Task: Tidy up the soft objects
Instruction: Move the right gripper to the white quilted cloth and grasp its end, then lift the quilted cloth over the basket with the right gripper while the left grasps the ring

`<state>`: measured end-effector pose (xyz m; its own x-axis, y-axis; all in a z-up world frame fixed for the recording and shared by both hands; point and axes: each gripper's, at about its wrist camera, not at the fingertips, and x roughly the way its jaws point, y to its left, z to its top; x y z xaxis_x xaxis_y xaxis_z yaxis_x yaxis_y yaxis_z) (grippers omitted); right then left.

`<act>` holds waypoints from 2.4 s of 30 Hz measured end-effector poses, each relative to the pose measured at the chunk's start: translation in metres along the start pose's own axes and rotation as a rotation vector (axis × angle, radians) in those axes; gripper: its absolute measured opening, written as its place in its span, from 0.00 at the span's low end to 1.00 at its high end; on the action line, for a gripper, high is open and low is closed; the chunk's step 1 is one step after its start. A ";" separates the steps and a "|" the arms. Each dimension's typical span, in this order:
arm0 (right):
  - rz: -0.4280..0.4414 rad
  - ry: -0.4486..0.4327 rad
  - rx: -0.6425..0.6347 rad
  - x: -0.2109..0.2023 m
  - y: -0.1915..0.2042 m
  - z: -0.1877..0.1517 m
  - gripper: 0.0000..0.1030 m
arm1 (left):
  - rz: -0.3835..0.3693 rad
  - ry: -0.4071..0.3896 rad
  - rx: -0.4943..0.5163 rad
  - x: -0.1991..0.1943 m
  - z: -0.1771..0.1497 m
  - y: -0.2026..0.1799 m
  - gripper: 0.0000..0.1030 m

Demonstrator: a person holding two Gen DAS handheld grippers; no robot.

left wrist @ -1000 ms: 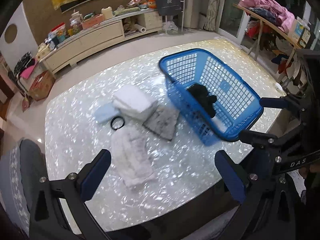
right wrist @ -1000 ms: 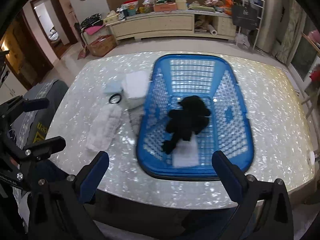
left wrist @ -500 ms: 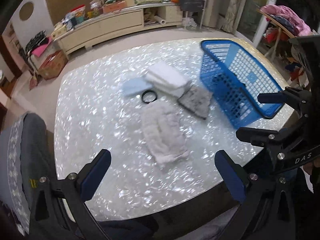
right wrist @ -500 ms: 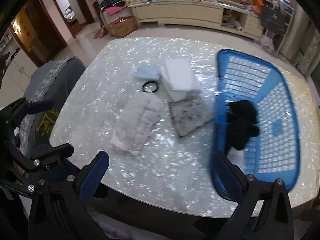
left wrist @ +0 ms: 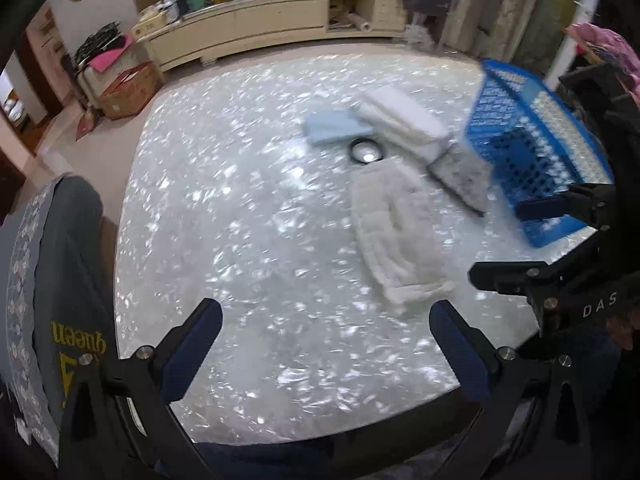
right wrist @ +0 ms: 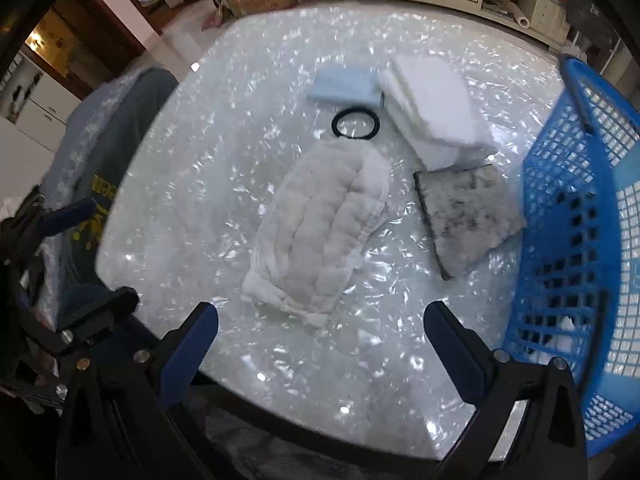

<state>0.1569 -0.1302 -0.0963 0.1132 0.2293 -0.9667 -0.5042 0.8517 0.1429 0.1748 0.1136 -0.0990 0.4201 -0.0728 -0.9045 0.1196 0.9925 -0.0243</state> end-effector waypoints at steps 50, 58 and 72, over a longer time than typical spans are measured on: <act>0.037 -0.100 -0.041 0.001 0.006 0.003 0.20 | -0.070 -0.015 0.006 0.020 0.013 0.015 1.00; 0.032 -0.175 0.005 -0.052 -0.039 -0.024 0.20 | -0.089 -0.028 0.033 0.016 0.032 -0.004 1.00; -0.073 -0.268 0.132 -0.110 -0.128 -0.045 0.20 | -0.066 0.031 -0.064 0.042 0.070 -0.009 1.00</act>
<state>0.1707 -0.2858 -0.0175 0.3759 0.2666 -0.8875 -0.3724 0.9204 0.1187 0.2542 0.0950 -0.1069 0.3847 -0.1364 -0.9129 0.0881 0.9899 -0.1108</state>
